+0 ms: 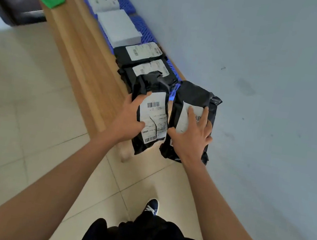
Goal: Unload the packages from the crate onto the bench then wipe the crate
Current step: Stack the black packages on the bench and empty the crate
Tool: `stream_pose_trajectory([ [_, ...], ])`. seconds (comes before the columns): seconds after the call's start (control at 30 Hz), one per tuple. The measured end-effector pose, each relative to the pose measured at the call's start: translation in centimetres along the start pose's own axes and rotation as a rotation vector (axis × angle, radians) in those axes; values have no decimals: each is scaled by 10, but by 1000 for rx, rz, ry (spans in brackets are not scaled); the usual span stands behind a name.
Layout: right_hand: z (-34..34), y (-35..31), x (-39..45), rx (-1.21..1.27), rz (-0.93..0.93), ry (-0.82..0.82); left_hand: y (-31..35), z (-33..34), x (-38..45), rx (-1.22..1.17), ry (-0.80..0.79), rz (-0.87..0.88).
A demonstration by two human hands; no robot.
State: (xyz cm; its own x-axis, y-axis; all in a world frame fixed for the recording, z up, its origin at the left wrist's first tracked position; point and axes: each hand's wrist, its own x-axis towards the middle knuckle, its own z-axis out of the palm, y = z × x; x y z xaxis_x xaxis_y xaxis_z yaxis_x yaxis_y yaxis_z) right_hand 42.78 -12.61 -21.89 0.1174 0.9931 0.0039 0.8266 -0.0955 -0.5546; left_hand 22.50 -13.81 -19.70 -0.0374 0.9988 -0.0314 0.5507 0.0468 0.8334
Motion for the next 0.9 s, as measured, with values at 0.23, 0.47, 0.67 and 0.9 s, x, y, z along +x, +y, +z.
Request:
stream_pose_trajectory([
  [0.23, 52, -66, 43, 8, -178, -119, -43, -61, 16, 9, 179, -169],
  [0.47, 98, -124, 64, -21, -228, -153, -94, -118, 27, -16, 250, -235],
  [0.67, 139, -189, 72, -50, -163, -104, -143, -185, 56, -46, 196, -200],
  [0.9, 167, -242, 73, -22, -36, -39, -174, -238, 105, -37, 94, -138],
])
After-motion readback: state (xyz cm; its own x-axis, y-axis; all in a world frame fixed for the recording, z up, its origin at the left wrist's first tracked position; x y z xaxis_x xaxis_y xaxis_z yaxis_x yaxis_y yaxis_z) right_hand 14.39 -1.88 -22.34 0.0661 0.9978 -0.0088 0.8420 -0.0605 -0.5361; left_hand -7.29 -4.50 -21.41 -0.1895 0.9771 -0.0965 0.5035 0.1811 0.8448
